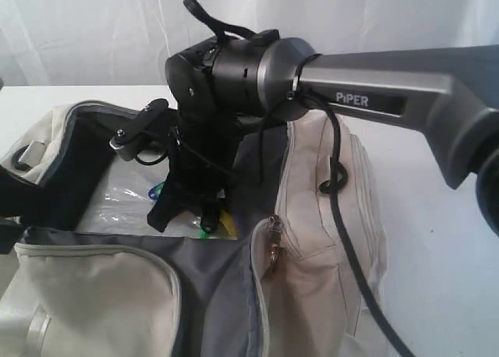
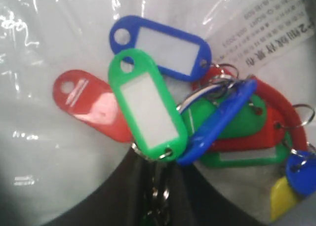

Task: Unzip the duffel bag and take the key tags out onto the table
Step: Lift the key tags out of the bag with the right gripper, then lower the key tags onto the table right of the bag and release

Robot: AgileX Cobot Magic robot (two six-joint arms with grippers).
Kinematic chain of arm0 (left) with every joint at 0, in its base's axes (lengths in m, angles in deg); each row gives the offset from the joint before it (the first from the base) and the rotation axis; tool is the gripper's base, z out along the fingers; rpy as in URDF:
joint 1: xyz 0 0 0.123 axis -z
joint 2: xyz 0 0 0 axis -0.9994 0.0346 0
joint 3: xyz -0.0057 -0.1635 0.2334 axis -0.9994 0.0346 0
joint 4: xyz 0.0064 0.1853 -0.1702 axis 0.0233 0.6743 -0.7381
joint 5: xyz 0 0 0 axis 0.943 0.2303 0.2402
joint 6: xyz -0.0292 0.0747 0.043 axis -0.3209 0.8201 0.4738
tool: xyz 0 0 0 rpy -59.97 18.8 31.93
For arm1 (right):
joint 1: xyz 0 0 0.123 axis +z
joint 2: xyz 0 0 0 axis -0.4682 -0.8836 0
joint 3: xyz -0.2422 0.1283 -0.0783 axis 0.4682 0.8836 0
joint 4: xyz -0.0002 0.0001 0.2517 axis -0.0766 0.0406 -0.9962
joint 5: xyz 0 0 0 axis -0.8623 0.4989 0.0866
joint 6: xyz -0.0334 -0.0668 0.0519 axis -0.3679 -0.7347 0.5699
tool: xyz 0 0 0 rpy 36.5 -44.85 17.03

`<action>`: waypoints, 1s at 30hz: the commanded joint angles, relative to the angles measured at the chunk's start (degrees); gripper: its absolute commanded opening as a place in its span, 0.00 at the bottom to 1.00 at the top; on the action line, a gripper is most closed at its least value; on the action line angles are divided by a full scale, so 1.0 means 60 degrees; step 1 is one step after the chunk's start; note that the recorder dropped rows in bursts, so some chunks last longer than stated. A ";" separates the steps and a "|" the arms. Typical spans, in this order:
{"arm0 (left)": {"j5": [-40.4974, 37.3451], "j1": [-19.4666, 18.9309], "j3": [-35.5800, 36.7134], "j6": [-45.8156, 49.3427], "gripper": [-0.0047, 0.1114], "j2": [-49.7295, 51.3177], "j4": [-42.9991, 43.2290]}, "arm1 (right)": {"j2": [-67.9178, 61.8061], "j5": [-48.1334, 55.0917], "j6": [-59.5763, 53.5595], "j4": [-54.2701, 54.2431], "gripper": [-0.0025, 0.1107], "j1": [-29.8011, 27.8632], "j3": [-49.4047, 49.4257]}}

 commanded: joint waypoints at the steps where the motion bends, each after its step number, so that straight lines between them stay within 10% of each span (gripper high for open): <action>1: -0.0096 -0.0027 0.0049 0.0019 0.04 -0.0086 -0.0117 | 0.0702 0.0335 0.0136 0.0214 0.02 -0.0109 -0.0322; 30: 0.0196 -0.0027 0.0272 0.0236 0.04 -0.0086 -0.0080 | 0.5366 0.1356 0.1136 0.2834 0.02 -0.1500 -0.0463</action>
